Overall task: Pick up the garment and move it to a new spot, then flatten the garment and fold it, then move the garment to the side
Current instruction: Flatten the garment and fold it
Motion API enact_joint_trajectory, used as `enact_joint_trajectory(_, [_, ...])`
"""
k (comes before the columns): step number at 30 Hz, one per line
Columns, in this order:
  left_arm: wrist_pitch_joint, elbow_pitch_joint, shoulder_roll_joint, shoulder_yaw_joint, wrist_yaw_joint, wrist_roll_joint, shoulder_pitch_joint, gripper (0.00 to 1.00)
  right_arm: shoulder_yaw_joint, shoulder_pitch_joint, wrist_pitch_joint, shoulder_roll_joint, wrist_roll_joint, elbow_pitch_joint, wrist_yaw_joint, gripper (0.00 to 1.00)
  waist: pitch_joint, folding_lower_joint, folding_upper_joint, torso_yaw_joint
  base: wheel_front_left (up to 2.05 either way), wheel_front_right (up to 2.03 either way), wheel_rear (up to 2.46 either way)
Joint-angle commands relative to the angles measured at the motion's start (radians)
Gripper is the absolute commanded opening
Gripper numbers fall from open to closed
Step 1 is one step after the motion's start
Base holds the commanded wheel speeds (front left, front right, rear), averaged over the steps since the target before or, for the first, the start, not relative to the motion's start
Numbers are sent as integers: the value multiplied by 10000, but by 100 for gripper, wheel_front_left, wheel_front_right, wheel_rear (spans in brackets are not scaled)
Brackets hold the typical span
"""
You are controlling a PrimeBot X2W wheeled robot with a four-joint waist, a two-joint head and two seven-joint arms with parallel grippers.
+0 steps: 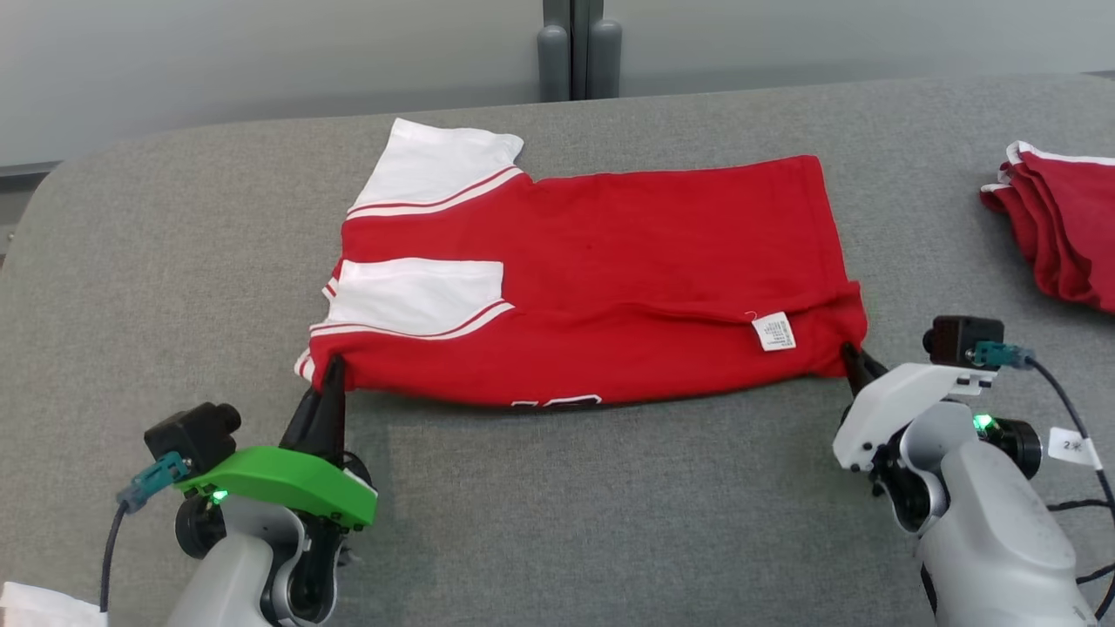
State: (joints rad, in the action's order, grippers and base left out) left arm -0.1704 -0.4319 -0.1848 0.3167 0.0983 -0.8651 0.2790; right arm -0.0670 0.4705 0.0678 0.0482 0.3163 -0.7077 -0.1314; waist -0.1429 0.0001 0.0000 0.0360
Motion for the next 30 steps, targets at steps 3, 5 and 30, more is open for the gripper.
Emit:
enact_joint_trajectory(3, [9, 604, -370, -73, -22, 192, -63, 0, -391, 276, 249, 136, 62, 434, 18, 0, 240, -1, 0, -65, 0, 0, 0])
enact_joint_trajectory(5, [72, 1061, -532, -88, -114, 250, -126, 0, -569, 327, 502, 262, 108, 793, 18, 0, 344, -1, 0, -94, 0, 0, 0])
enact_joint_trajectory(30, [1623, 4093, -1497, 530, -1659, -54, -4566, 0, -889, -4881, 2430, 170, -409, 5694, 18, 31, 327, -1, 0, -320, 0, 0, 0])
